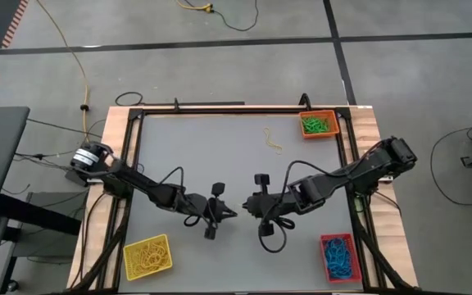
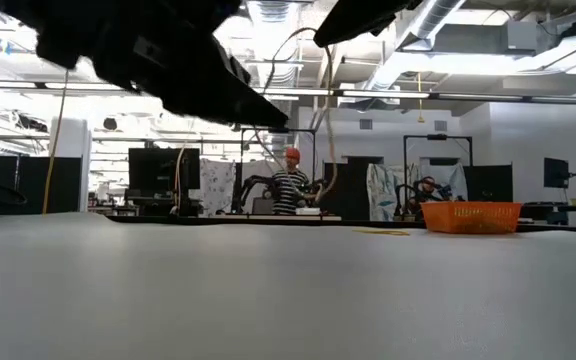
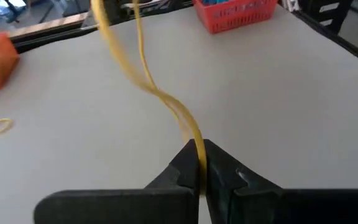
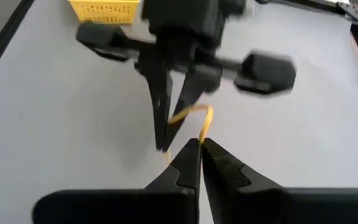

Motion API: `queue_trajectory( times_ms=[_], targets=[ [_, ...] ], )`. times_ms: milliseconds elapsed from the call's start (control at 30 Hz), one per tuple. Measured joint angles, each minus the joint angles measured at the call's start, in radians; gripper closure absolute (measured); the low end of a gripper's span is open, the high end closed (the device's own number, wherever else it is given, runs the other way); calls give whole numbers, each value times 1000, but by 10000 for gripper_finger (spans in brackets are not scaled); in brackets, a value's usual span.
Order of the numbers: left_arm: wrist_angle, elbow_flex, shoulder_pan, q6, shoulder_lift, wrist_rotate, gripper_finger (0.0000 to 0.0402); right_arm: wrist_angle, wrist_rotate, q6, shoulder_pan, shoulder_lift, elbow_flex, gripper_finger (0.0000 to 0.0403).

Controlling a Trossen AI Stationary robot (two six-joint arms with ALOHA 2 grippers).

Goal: Sort rubber bands into baskets
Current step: Put the yellow rubber band into the yellow bin

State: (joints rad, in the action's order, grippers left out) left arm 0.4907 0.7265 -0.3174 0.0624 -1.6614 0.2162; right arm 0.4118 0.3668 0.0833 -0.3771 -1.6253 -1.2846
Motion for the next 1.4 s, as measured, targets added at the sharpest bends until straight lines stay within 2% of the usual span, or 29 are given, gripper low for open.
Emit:
queue_trajectory(
  times_ms=[400,600,767,1067,1400],
  targets=[
    [-350,0,-94,-35,403,139,401,52,-29,-1,14,-84,-1,281],
    [-452,0,-180,-89,571,127,401,90,-30,3,41,-97,0,264],
    [-635,1,-269,-199,677,90,401,82,-30,4,50,-97,-1,266],
    [-921,0,-444,-496,770,76,401,71,-30,4,51,-97,0,267],
    [-1016,0,-618,-777,772,56,401,71,-30,5,51,-97,0,267]
  ],
)
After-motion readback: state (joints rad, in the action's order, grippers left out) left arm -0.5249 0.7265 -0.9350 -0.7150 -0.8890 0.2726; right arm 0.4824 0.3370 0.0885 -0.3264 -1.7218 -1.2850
